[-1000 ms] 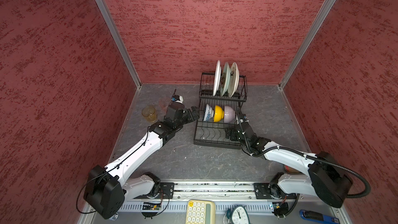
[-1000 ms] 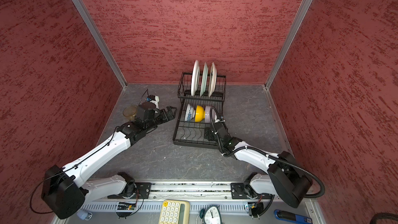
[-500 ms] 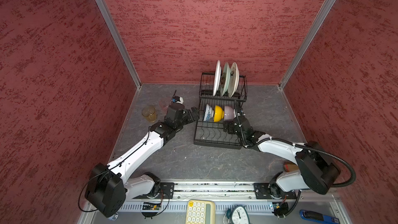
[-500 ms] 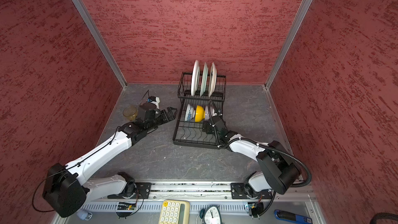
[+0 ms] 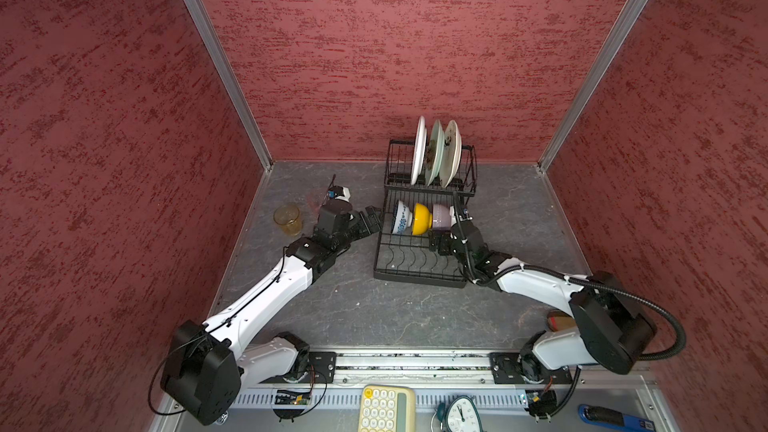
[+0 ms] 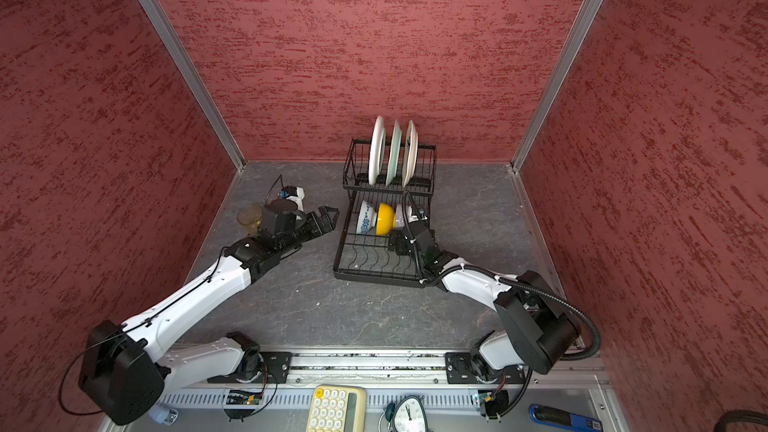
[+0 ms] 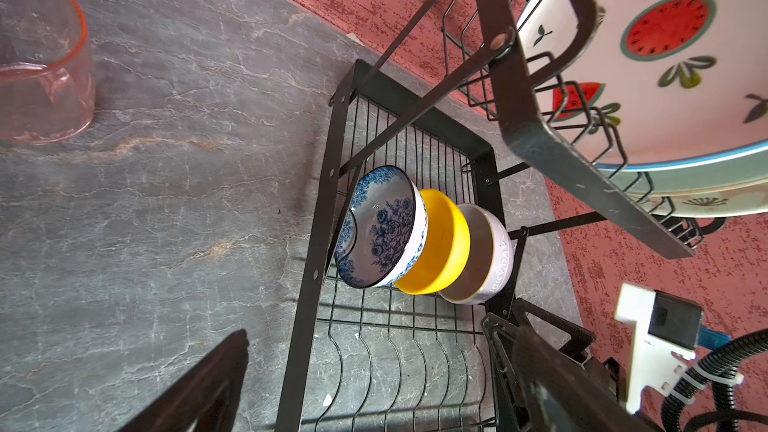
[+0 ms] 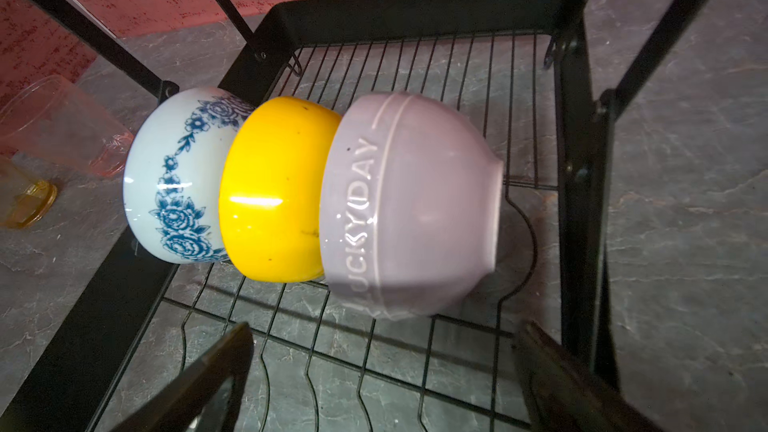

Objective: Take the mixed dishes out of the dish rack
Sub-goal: 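Lower the right gripper toward the lilac LUCKY DAY bowl in the rack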

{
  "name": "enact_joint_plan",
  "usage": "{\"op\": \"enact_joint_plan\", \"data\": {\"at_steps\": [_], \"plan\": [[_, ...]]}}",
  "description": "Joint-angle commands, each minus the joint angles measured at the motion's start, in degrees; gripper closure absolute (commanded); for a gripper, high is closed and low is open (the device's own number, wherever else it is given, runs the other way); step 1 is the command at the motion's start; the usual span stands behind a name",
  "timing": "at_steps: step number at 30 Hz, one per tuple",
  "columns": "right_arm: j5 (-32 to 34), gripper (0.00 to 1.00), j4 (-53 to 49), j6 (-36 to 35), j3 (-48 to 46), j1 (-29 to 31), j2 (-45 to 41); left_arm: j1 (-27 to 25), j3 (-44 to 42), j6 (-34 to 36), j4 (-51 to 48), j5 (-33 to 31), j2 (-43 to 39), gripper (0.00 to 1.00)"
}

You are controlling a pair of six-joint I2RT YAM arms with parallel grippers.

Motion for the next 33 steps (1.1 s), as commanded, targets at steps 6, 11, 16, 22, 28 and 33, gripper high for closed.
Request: {"op": "enact_joint_plan", "data": {"at_steps": [6, 11, 16, 22, 28, 33], "plan": [[-0.70, 0.01, 2.65, -1.20, 2.03, -0.85, 2.32, 0.17, -2.04, -1.97, 1.01, 1.86, -1.15, 0.00], [0.84, 0.01, 1.48, -1.14, 3.05, -1.25, 3.47, 0.17, -2.55, -2.25, 1.43, 2.44, -1.20, 0.00], [2.89, 0.01, 0.51, -2.47, 4.13, -1.50, 4.88, 0.21, -2.25, -1.75, 1.38, 2.64, -0.94, 0.01], [5.41, 0.01, -1.17, -3.35, 5.91, -1.65, 6.44, 0.26, -2.55, -1.75, 1.13, 2.67, -1.09, 0.01], [8.07, 0.01, -2.41, -4.67, 6.96, -1.78, 8.40, 0.27, -2.62, -1.82, 0.86, 2.55, -1.53, 0.01], [8.31, 0.01, -1.58, -5.20, 6.73, -2.17, 9.47, 0.30, -2.41, -1.75, 0.82, 2.55, -1.56, 0.01]]}}
